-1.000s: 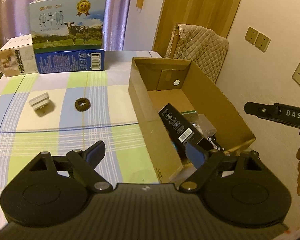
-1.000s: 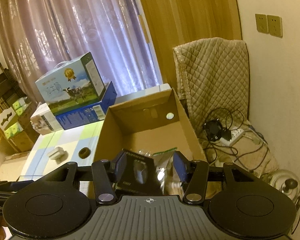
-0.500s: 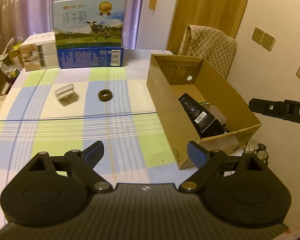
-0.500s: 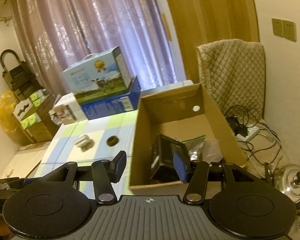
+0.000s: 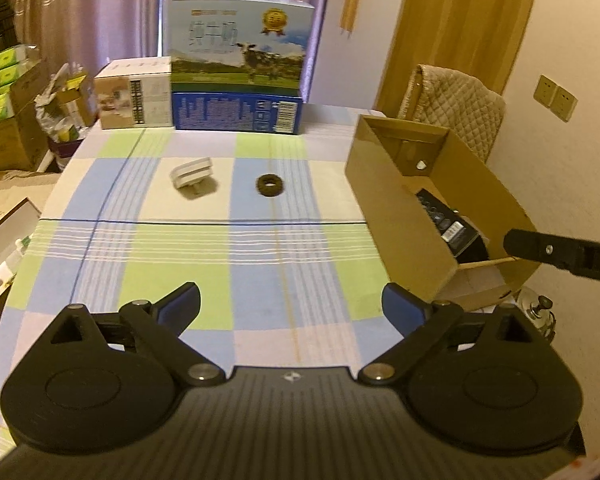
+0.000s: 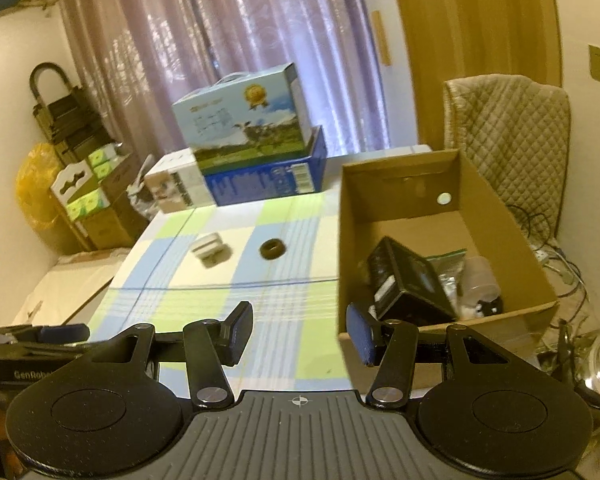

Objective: Organize objects
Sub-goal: 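Move both open tools back toward the plug adapter and rubber ring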

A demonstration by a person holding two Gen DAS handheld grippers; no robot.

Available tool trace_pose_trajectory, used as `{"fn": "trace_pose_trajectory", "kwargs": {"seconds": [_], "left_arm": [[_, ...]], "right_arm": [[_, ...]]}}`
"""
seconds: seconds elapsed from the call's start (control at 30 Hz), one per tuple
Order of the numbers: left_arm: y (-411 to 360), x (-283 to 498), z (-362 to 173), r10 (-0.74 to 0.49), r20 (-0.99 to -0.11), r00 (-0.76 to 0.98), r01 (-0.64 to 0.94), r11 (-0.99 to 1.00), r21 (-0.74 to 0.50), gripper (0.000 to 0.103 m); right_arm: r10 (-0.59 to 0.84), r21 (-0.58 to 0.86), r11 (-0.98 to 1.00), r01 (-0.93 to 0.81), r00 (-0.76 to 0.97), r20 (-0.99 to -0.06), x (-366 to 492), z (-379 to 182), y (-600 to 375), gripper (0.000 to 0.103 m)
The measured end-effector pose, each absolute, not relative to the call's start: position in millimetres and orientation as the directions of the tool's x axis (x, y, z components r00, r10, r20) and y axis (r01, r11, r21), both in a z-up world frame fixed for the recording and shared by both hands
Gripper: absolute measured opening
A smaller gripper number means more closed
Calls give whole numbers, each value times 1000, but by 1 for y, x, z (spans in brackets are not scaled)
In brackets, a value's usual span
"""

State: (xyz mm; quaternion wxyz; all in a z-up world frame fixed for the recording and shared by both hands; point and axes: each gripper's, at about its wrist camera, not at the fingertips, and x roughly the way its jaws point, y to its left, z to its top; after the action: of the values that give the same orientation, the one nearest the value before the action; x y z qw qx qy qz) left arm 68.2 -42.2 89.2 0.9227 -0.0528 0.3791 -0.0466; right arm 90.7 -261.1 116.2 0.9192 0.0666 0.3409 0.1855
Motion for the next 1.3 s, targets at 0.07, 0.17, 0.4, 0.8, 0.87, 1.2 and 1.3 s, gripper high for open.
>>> {"fn": "trace_pose_trajectory", "kwargs": {"seconds": [0.07, 0.17, 0.4, 0.8, 0.87, 1.2, 1.3], "left_arm": [[-34, 68, 89, -120, -695, 709, 36, 990, -134, 96], [-24, 67, 89, -111, -695, 710, 23, 991, -134, 97], [-2, 69, 85, -88, -695, 714, -7, 991, -132, 102], [44, 100, 70, -14, -698, 715, -75, 993, -96, 102], [52, 111, 67, 2, -698, 716, -88, 992, -88, 102], [80, 189, 21, 50, -705, 707, -143, 987, -74, 102], [86, 217, 5, 49, -706, 706, -164, 982, -96, 102]], "right_arm": [[392, 243, 920, -308, 692, -606, 91, 114, -253, 49], [400, 234, 916, -327, 682, -612, 92, 111, -241, 49], [411, 215, 908, -360, 666, -622, 99, 105, -217, 49], [431, 175, 890, -422, 650, -626, 136, 87, -172, 50], [430, 164, 888, -429, 651, -625, 148, 81, -163, 50], [407, 138, 897, -420, 663, -628, 223, 25, -131, 67], [390, 124, 903, -411, 664, -639, 247, 5, -123, 67]]}}
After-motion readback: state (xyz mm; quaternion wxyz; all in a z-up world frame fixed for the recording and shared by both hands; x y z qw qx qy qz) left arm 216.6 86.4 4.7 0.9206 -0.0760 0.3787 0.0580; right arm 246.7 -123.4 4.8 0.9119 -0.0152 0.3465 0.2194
